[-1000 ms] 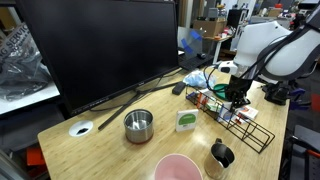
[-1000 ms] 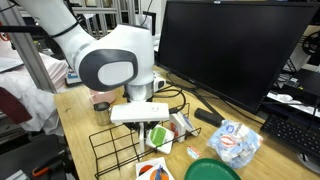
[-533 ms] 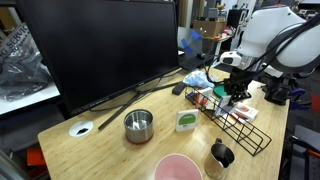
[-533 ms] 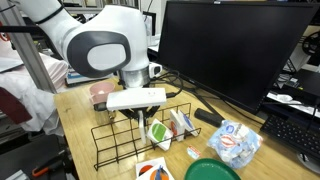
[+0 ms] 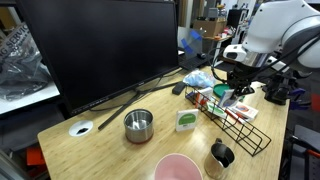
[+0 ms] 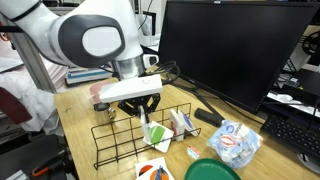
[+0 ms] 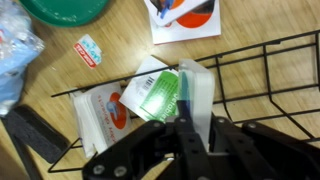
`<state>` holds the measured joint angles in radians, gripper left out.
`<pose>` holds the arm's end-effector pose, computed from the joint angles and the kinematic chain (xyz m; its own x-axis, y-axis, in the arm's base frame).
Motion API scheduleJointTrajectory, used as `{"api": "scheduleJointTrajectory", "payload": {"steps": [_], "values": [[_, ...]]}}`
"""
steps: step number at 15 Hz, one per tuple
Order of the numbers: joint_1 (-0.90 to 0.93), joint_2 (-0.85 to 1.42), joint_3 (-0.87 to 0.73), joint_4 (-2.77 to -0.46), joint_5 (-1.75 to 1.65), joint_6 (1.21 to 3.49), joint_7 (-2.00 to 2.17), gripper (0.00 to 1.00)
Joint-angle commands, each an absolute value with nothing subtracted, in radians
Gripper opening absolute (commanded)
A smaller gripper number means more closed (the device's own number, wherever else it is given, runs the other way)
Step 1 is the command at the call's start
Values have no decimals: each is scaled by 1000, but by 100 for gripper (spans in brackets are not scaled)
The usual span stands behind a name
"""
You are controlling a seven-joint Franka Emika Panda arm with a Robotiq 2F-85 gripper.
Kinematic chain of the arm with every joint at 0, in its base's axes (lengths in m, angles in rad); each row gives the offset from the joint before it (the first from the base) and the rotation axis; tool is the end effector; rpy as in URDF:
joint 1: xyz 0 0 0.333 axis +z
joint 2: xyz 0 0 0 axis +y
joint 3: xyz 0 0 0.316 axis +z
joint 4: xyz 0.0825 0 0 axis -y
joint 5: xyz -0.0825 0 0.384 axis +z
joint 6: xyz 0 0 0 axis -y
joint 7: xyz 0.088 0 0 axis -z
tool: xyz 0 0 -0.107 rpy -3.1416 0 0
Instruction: Pick up the white and blue book at the front of the black holder and place it on the left side of the desk
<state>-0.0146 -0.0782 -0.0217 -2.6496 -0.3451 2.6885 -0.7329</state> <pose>0.4327 -0.0047 0.2788 0.5451 0.8365 -0.0552 0.8277 -0.5266 0.1939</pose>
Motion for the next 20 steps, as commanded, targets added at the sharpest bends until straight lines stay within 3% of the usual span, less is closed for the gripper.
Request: {"api": "scheduleJointTrajectory", "payload": {"steps": [1, 7, 15, 20], "values": [[-47, -178, -6, -2669, -556, 2620, -526, 4], [-26, -307, 0, -2710, -636, 2561, -398, 4], [53, -653, 98, -2799, -668, 2547, -335, 4], [142, -669, 136, -2766, -662, 2597, -371, 4]]}}
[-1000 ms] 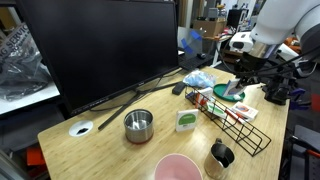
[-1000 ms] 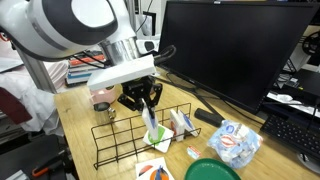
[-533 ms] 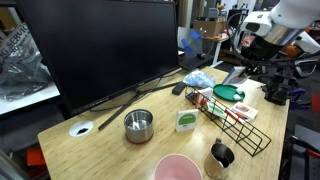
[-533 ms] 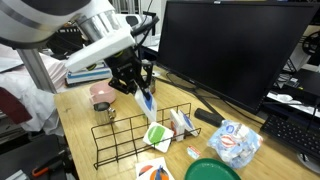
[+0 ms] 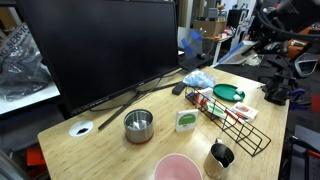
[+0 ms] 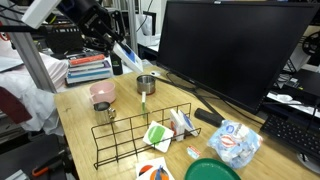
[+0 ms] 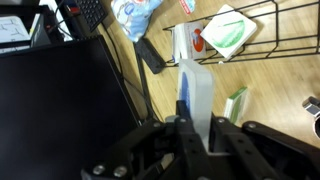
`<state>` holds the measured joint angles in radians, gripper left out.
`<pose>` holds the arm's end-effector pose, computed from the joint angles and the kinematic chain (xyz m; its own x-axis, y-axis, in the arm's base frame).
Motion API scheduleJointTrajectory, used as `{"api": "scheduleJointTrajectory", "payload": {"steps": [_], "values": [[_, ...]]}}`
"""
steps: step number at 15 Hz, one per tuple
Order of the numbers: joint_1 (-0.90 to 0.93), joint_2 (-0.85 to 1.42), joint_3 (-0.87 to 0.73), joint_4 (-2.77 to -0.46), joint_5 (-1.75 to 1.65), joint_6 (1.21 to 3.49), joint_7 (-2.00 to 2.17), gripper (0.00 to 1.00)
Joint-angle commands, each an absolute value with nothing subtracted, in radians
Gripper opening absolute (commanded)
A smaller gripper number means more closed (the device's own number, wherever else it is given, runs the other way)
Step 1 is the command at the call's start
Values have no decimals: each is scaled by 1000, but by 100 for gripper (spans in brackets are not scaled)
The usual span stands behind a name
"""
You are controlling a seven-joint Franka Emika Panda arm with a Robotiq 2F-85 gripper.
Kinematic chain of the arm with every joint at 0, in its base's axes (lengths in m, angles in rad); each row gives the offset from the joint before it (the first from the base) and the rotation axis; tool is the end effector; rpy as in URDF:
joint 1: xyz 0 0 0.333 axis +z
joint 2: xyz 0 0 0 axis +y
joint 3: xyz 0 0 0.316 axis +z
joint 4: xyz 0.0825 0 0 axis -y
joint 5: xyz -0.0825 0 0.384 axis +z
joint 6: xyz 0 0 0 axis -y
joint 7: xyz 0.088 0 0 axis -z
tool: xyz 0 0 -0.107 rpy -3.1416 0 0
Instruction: Pick up the white and blue book at the front of the black holder and place it on the left side of the desk
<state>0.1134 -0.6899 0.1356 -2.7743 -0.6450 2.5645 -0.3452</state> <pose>0.3511 0.0980 0.4526 0.4790 0.8763 0.0520 0.6540 -0.3957 0.6447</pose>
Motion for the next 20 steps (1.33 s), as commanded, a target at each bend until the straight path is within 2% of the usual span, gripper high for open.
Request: {"api": "scheduleJointTrajectory", "payload": {"steps": [1, 7, 11, 20], "values": [[154, -640, 139, -2756, -668, 2619, -378, 4], [277, -453, 86, -2715, -615, 2774, -566, 4], [377, -317, 53, -2682, -503, 2786, -782, 4], [314, -97, 124, -2624, -437, 2744, -1010, 4]]}}
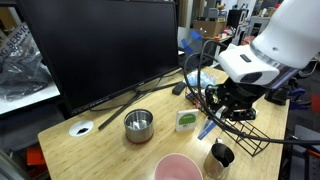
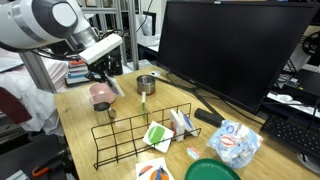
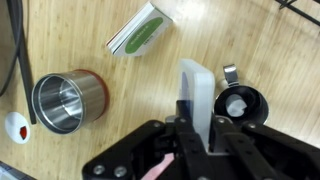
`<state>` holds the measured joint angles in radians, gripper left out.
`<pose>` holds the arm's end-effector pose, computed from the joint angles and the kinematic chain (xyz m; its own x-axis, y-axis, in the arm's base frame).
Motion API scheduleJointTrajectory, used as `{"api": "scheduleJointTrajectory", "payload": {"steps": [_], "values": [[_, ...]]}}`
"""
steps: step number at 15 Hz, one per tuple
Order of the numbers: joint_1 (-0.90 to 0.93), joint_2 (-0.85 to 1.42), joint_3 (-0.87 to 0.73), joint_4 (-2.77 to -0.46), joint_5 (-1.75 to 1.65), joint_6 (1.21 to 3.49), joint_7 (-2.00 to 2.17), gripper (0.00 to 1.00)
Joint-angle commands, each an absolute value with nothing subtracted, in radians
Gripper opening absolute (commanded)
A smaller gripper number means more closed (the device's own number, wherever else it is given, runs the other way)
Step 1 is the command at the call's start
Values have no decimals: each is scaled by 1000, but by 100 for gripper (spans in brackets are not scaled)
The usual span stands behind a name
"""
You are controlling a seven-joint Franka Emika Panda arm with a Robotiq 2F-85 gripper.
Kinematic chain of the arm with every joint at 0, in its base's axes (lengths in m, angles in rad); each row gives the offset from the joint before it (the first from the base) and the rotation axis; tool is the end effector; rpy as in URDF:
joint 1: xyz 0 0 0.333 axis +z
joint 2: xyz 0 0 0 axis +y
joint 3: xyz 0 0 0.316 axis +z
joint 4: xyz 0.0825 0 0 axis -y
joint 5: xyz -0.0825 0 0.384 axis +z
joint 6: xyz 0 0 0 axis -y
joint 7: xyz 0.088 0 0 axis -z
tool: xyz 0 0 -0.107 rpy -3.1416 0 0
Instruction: Pick up the white and blue book at the front of the black holder and place it on the left side of the desk
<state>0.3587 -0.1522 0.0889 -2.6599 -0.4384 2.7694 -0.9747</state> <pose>0.3863 0.2050 0.3138 -0.2211 0.9696 -0.1053 0.9177 0.2433 0.3139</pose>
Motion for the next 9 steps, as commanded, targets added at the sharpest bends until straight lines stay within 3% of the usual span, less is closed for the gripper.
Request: {"api": "scheduleJointTrajectory", "payload": {"steps": [1, 9], "values": [[305, -75, 127, -2619, -437, 2748, -1011, 4], [272, 89, 173, -2551, -305, 2786, -1112, 4]]}}
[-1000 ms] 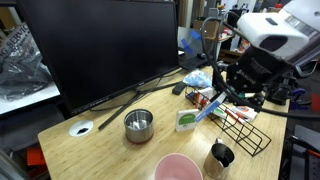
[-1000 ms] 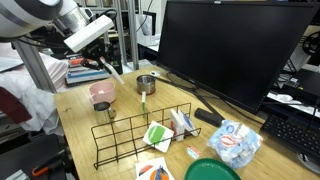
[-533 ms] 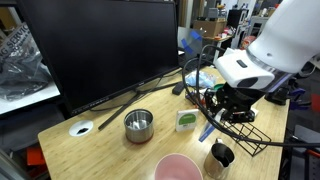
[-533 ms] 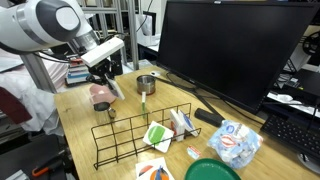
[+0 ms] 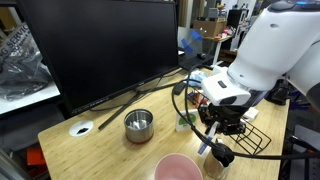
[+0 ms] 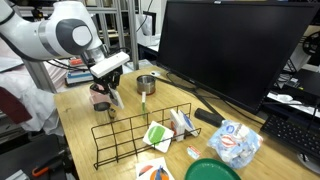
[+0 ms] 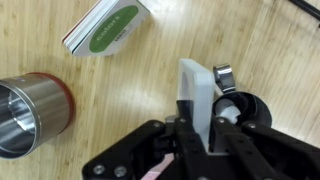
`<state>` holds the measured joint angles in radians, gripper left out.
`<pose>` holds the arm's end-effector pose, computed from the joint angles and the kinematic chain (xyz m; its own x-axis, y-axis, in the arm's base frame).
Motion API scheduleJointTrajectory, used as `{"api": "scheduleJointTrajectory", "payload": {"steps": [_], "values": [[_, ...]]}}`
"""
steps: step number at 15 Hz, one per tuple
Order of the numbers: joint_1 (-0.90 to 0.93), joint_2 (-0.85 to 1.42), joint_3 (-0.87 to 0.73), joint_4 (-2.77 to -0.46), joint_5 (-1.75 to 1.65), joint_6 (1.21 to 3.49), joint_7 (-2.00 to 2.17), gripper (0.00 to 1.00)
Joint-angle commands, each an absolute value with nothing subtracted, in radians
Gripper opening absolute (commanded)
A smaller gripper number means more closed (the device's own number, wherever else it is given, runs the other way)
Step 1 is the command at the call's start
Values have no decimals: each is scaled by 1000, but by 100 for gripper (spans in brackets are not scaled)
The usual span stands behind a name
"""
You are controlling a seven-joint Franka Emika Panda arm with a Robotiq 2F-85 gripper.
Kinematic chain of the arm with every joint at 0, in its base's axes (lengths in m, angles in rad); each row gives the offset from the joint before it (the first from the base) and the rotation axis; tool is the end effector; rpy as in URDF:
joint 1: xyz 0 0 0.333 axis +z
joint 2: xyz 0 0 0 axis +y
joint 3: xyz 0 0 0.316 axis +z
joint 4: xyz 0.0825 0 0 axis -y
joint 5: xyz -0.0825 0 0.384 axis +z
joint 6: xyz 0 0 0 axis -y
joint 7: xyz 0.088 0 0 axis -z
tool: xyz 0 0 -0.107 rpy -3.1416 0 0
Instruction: Pick up the white and blue book at the front of the black holder and place it on the left side of the desk
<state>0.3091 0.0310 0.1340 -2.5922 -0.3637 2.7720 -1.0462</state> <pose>0.4040 0.2091 0.2596 -0.2362 0.9676 -0.0893 0.9496 0.2494 0.1900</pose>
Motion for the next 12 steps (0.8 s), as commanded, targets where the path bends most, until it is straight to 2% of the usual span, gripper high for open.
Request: {"api": "scheduleJointTrajectory", "payload": {"steps": [1, 12], "values": [[265, 110, 182, -2539, -297, 2787, -1118, 4], [210, 212, 201, -2455, -328, 2773, -1089, 4]]}}
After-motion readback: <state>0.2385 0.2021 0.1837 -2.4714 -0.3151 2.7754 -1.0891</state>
